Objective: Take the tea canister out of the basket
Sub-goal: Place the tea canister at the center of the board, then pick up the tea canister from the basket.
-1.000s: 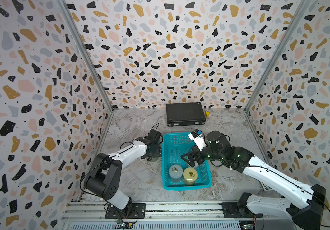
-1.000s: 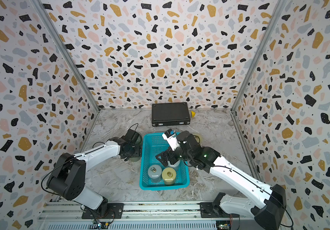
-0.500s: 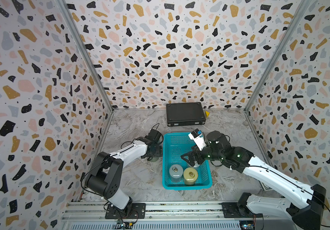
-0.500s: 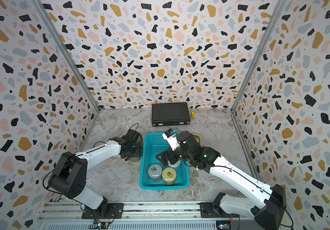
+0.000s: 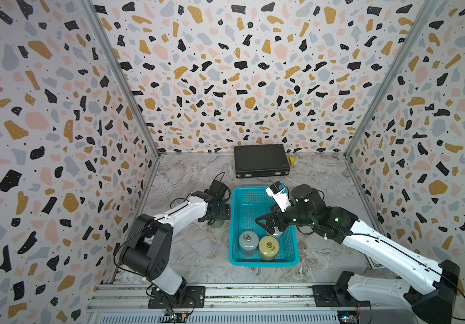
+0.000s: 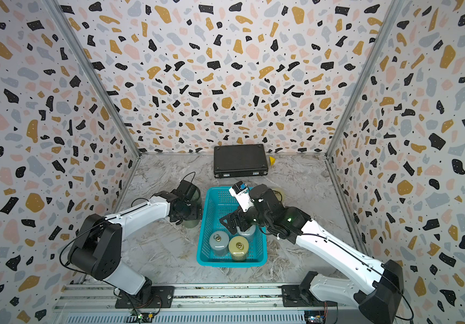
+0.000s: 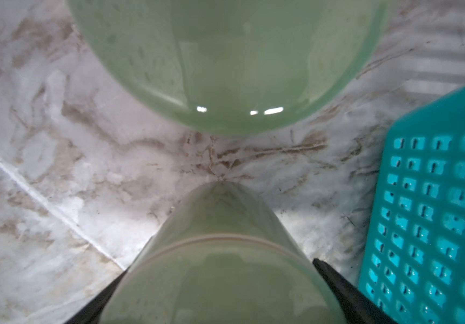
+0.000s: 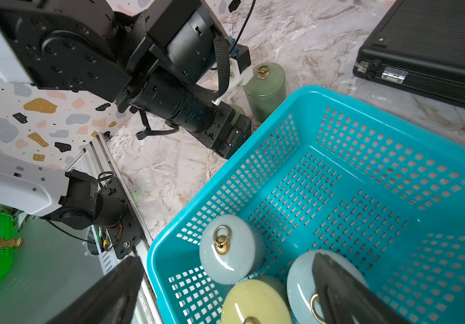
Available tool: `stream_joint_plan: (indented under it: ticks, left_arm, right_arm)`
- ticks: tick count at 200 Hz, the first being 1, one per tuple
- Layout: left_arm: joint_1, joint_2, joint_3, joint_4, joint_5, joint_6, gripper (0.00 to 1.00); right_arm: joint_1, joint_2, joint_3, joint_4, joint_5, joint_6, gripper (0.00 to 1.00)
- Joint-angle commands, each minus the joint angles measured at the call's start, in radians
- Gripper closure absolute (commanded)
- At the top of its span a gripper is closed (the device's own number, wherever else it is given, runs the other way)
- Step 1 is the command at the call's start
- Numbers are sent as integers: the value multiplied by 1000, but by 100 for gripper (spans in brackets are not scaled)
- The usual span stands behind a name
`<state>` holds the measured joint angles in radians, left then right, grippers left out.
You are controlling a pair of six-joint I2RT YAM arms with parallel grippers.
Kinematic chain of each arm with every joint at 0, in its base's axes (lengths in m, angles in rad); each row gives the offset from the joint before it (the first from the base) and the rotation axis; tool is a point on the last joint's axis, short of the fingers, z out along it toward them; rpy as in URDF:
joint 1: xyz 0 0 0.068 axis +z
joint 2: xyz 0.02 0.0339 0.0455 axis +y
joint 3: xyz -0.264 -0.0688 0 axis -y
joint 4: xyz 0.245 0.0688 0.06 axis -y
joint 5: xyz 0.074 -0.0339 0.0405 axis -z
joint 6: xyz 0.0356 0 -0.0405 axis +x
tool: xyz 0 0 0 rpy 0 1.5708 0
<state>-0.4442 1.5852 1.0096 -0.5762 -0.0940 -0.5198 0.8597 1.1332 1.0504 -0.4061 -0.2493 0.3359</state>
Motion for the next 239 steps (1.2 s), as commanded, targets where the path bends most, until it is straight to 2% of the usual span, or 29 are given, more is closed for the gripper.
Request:
stream_joint_plan:
  ticks: [1,50,103,122,152,177,213,239]
  left_arm:
    - [-5,-38,47,-13,22,9,4]
    - [-5,-77,73,-65,1,15,0]
    - [-4,-203,121,-173,-10,35,0]
    - [-4,-265,134,-192,47,50,0]
    - [-7,-354,125,-168,239,62,0]
    - [-12,-430,88,-136,335,43,0]
    - [-40,-525,-5,-87,398,-8,0]
    - [-91,-553,-53,-80,393,-37,0]
  right_arm:
    - [6,-32,22,0,7,6,1]
    - [5,-37,21,-9,24,9,1]
    - [5,-32,16,-97,157,43,1]
    - [6,-23,10,-128,198,59,1]
    - [6,-4,-5,-166,250,91,1]
    - [5,31,-4,-215,305,127,1]
    - [6,93,-18,-247,333,188,1]
    - [8,145,-17,-271,342,220,1]
